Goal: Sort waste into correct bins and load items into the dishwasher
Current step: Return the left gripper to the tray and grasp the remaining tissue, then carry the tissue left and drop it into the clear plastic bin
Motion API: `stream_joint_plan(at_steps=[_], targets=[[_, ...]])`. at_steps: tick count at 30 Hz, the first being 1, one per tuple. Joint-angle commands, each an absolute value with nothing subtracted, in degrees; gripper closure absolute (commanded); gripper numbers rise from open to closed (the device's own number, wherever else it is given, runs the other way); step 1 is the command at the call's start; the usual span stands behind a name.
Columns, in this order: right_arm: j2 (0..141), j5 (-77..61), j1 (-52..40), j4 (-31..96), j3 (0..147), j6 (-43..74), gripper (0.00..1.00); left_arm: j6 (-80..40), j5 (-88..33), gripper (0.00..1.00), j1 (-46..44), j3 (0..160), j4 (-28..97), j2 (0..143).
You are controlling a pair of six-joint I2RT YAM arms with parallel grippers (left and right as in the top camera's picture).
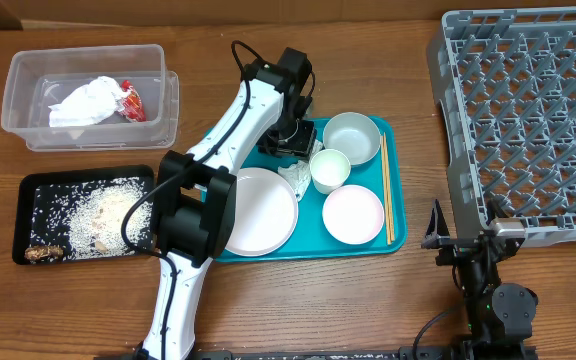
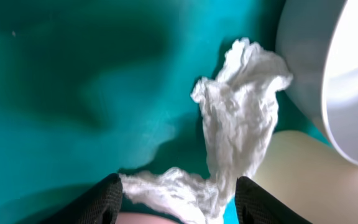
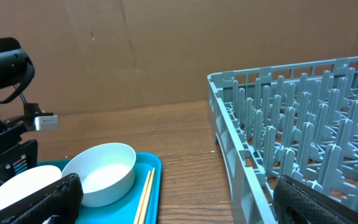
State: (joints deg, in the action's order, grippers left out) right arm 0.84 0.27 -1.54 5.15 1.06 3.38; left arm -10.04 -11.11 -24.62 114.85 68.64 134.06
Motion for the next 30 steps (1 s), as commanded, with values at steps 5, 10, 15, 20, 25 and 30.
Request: stream_joint_plan(at_steps=[5,10,15,20,25,30], targets=[[0.16,0.36,-1.54,4.82,0.45,3.16,0.0,-8.75,-12.49,0.39,-24.58,110.69,66.32,134.72],[0.16,0.36,-1.54,4.82,0.45,3.16,0.0,-8.78,-12.03,0.44,-24.58,110.54,64.93,134.72],[0.16,0.36,-1.54,4.82,0.45,3.18,0.0,-8.84,-12.05,0.67,-24.58,109.67,64.03,134.72],[0.16,0.36,-1.54,4.82,0.45,3.16,0.0,-8.99,-12.1,0.81,-24.58,107.87,64.03,134.72],[0.16,0.36,-1.54,4.82,0.45,3.16,0.0,-10.74,-12.1,0.96,-24.58,107.61,63.55,134.72],[0.16,0.36,-1.54,4.82,0.45,3.16,0.0,-14.61,-12.1,0.96,-23.79,108.57,62.7,134.69]])
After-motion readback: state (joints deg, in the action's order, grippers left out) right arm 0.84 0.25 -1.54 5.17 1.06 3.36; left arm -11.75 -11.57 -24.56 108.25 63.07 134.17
